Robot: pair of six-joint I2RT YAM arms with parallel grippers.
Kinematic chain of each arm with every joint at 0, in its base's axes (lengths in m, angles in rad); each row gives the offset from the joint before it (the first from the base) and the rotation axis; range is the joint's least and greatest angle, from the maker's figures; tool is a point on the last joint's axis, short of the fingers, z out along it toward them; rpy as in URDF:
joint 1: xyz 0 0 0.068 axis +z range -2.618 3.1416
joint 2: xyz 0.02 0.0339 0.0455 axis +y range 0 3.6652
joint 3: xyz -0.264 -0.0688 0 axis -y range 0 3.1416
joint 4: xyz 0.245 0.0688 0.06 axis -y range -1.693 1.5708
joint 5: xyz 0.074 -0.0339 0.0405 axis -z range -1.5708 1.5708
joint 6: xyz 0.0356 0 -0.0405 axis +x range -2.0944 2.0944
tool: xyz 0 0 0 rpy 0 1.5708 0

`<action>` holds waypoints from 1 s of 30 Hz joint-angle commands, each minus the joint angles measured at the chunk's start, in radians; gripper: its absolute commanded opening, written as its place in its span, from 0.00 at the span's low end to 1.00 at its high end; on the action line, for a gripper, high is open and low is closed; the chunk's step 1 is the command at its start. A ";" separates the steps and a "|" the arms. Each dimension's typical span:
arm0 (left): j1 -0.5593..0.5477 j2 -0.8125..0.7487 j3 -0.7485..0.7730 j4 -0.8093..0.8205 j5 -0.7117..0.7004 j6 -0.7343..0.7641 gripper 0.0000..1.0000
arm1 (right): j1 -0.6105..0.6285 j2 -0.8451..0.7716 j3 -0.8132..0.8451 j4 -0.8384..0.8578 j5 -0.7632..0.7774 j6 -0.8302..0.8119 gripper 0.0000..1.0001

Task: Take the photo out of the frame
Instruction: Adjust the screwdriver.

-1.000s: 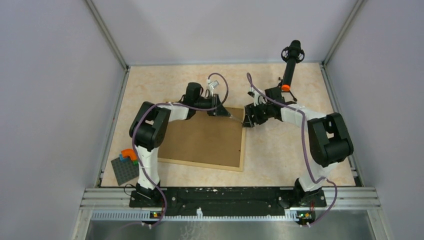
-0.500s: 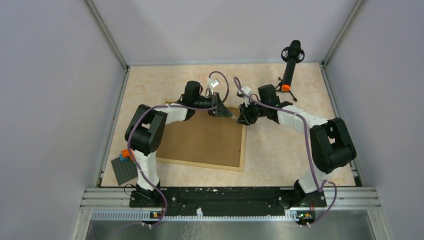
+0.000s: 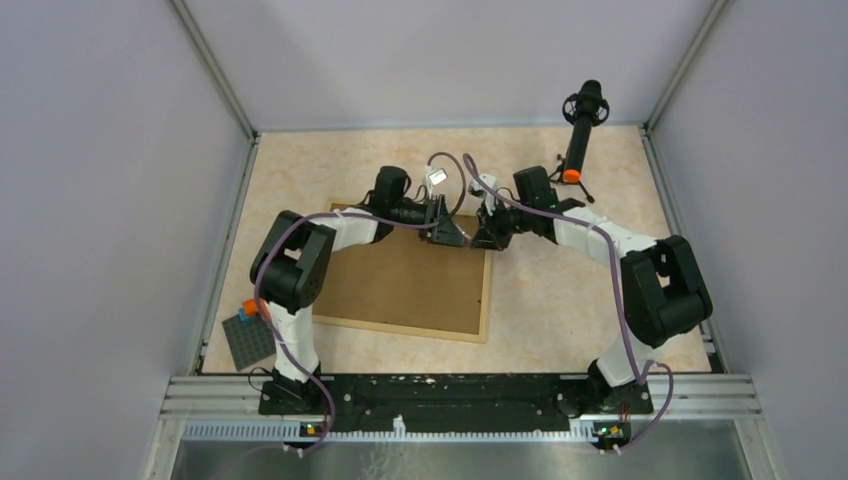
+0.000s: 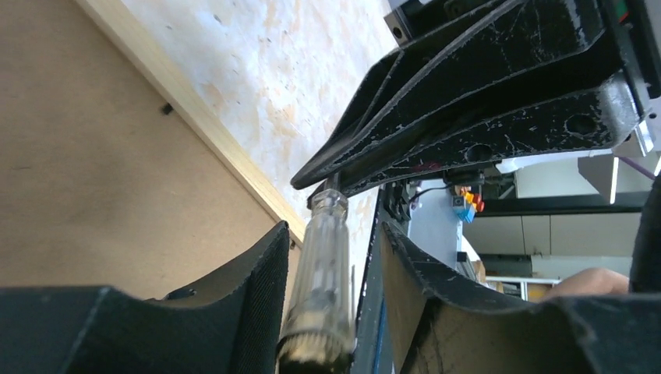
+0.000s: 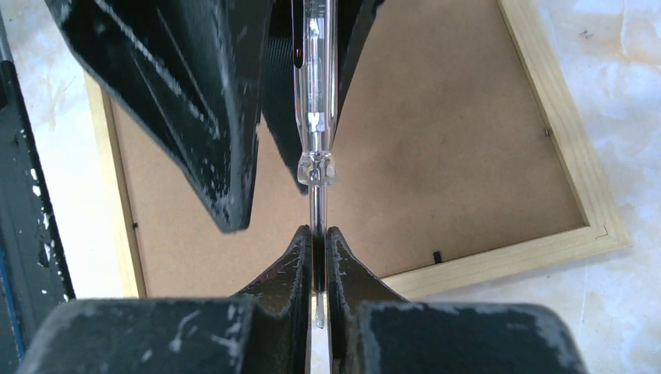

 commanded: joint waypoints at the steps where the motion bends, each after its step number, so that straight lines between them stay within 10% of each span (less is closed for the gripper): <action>1: -0.034 -0.036 0.017 0.001 0.033 0.043 0.50 | 0.010 -0.011 0.053 -0.004 -0.052 -0.013 0.00; 22: -0.027 -0.023 -0.005 0.118 0.038 -0.050 0.49 | 0.026 -0.028 0.025 -0.015 -0.063 -0.048 0.00; 30: -0.034 0.009 -0.003 0.142 0.020 -0.076 0.21 | 0.036 -0.031 0.025 -0.003 -0.064 -0.051 0.00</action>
